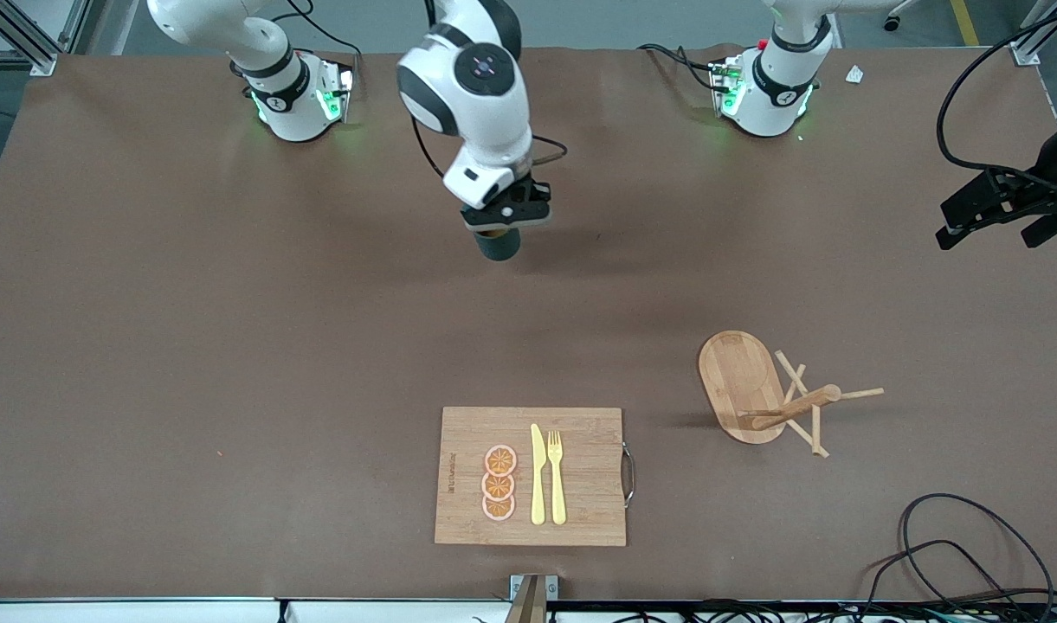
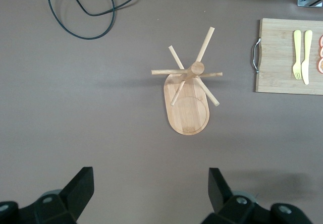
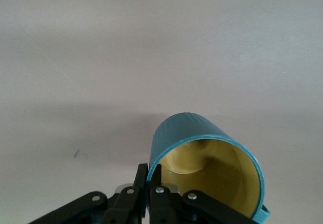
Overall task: Pass cup and hang on rack
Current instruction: 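Lift the teal mug and carry it toward the table middle, then hold the mug with the right gripper while the left gripper approaches, then grasp the mug handle with the left gripper while the right gripper releases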
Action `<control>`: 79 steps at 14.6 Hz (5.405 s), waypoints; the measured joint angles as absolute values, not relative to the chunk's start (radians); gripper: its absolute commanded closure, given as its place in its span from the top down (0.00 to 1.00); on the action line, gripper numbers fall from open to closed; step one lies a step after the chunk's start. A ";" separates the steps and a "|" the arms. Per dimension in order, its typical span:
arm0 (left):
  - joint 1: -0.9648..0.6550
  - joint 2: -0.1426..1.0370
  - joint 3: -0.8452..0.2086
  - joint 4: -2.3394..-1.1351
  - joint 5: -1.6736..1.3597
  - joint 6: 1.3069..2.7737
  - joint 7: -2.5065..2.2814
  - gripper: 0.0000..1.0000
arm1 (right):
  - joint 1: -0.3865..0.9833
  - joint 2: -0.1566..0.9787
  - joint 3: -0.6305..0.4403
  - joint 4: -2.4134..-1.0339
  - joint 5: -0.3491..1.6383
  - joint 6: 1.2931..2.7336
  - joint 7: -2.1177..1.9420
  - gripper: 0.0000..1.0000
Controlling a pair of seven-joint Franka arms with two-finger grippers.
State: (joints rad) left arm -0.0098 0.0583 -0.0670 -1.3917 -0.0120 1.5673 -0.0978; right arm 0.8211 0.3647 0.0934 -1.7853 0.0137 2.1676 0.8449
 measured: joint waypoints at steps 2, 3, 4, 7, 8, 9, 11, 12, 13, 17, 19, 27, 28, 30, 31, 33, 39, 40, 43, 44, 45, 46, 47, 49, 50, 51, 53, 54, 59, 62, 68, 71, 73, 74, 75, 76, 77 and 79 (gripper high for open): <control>-0.010 0.058 -0.067 -1.392 -0.012 1.567 -0.098 1.00 | 0.841 0.444 0.092 -1.731 0.012 2.169 0.881 0.00; -0.010 0.058 -0.067 -1.392 -0.012 1.567 -0.098 1.00 | 0.850 0.477 0.092 -1.705 0.011 2.171 0.891 0.00; -0.010 0.058 -0.067 -1.392 -0.012 1.567 -0.098 1.00 | 0.859 0.507 0.091 -1.676 0.010 2.172 0.894 0.00; -0.010 0.058 -0.067 -1.392 -0.012 1.567 -0.098 1.00 | 0.888 0.571 0.090 -1.607 -0.016 2.170 0.900 0.00; -0.010 0.058 -0.067 -1.392 -0.012 1.567 -0.098 1.00 | 0.896 0.584 0.090 -1.597 -0.026 2.170 0.907 0.00; -0.010 0.058 -0.067 -1.392 -0.012 1.567 -0.098 1.00 | 0.901 0.595 0.090 -1.585 -0.033 2.170 0.912 0.00; -0.009 0.058 -0.067 -1.392 -0.012 1.567 -0.098 1.00 | 0.903 0.614 0.088 -1.556 -0.039 2.168 0.914 0.00; -0.009 0.058 -0.067 -1.392 -0.012 1.567 -0.098 1.00 | 0.903 0.621 0.086 -1.544 -0.040 2.167 0.914 0.00; -0.009 0.058 -0.067 -1.392 -0.012 1.567 -0.098 1.00 | 0.903 0.626 0.085 -1.535 -0.040 2.165 0.914 0.00; -0.009 0.071 -0.068 -1.396 -0.012 1.568 -0.097 1.00 | 0.905 0.648 0.085 -1.517 -0.040 2.164 0.981 0.00; -0.009 0.089 -0.068 -1.396 -0.012 1.568 -0.097 1.00 | 0.907 0.662 0.085 -1.507 -0.040 2.164 1.020 0.00; -0.092 0.193 -0.097 -1.409 0.060 1.565 -0.102 1.00 | 0.908 0.706 0.085 -1.465 -0.037 2.164 1.196 0.00; -0.092 0.191 -0.097 -1.408 0.060 1.561 -0.102 1.00 | 0.909 0.713 0.085 -1.458 -0.037 2.164 1.205 0.00; -0.091 0.189 -0.098 -1.408 0.060 1.545 -0.102 1.00 | 0.910 0.726 0.085 -1.451 -0.036 2.164 1.238 0.00; -0.091 0.191 -0.099 -1.408 0.060 1.537 -0.102 1.00 | 0.912 0.731 0.085 -1.449 -0.036 2.164 1.261 0.00; -0.091 0.192 -0.101 -1.411 0.060 1.529 -0.096 1.00 | 0.918 0.738 0.085 -1.443 -0.036 2.165 1.289 0.00; -0.091 0.210 -0.105 -1.415 0.060 1.526 -0.072 1.00 | 0.918 0.740 0.081 -1.427 -0.036 2.165 1.293 0.66; -0.091 0.217 -0.105 -1.416 0.060 1.526 -0.068 1.00 | 0.918 0.740 0.079 -1.423 -0.036 2.164 1.293 0.74; -0.091 0.239 -0.105 -1.416 0.060 1.526 -0.067 1.00 | 0.918 0.740 0.079 -1.420 -0.036 2.164 1.293 0.93; -0.091 0.243 -0.106 -1.416 0.057 1.526 -0.067 1.00 | 0.918 0.740 0.079 -1.419 -0.036 2.163 1.294 0.95; -0.091 0.245 -0.107 -1.416 0.051 1.523 -0.068 1.00 | 0.918 0.740 0.079 -1.418 -0.036 2.163 1.294 0.97; -0.092 0.245 -0.108 -1.416 0.042 1.519 -0.076 1.00 | 0.918 0.740 0.080 -1.414 -0.036 2.159 1.294 0.98; -0.093 0.245 -0.110 -1.416 0.038 1.512 -0.094 0.98 | 0.919 0.739 0.081 -1.407 -0.035 2.140 1.295 0.99; -0.106 0.245 -0.112 -1.416 0.034 1.491 -0.172 0.97 | 0.919 0.732 0.082 -1.392 -0.033 2.087 1.295 0.99; -0.118 0.245 -0.114 -1.416 0.034 1.486 -0.234 0.97 | 0.919 0.724 0.082 -1.385 -0.032 2.062 1.298 0.99; -0.132 0.245 -0.116 -1.416 0.034 1.484 -0.308 0.98 | 0.919 0.712 0.083 -1.381 -0.028 2.036 1.305 0.99; -0.167 0.245 -0.118 -1.415 0.034 1.483 -0.441 1.00 | 0.919 0.678 0.083 -1.376 -0.005 1.980 1.312 0.99; -0.184 0.245 -0.119 -1.415 0.034 1.482 -0.484 1.00 | 0.916 0.655 0.081 -1.372 0.005 1.943 1.312 0.99; -0.211 0.242 -0.138 -1.415 -0.015 1.460 -0.592 1.00 | 0.819 0.449 0.066 -1.355 0.015 1.675 1.284 1.00; -0.210 0.241 -0.191 -1.414 -0.020 1.460 -0.685 1.00 | 0.669 0.304 0.061 -1.355 0.015 1.510 1.110 1.00; -0.282 0.242 -0.321 -1.413 0.010 1.467 -1.006 0.98 | 0.477 0.218 0.057 -1.364 -0.022 1.429 0.885 0.99; -0.417 0.259 -0.324 -1.414 0.112 1.470 -1.176 1.00 | 0.395 0.201 0.057 -1.364 -0.023 1.432 0.806 0.99; -0.503 0.285 -0.325 -1.415 0.186 1.473 -1.305 1.00 | 0.350 0.188 0.057 -1.365 -0.024 1.433 0.737 0.99; -0.546 0.302 -0.325 -1.415 0.226 1.474 -1.371 1.00 | 0.326 0.182 0.057 -1.365 -0.024 1.433 0.701 0.99; -0.587 0.321 -0.325 -1.416 0.262 1.475 -1.428 1.00 | 0.303 0.178 0.057 -1.365 -0.024 1.433 0.664 0.99; -0.627 0.342 -0.325 -1.416 0.300 1.475 -1.475 1.00 | 0.278 0.174 0.057 -1.366 -0.024 1.433 0.626 0.99; -0.669 0.364 -0.326 -1.417 0.347 1.476 -1.511 1.00 | 0.251 0.171 0.057 -1.366 -0.024 1.433 0.583 0.99; -0.769 0.417 -0.324 -1.419 0.451 1.477 -1.591 1.00 | 0.193 0.168 0.057 -1.368 -0.024 1.434 0.488 1.00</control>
State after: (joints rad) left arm -0.7686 0.4173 -0.3243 -1.4187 0.4511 1.4767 -1.5905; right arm 0.1931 0.1678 0.0567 -1.3683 -0.0245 1.4342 0.4881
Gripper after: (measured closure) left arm 0.000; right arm 0.004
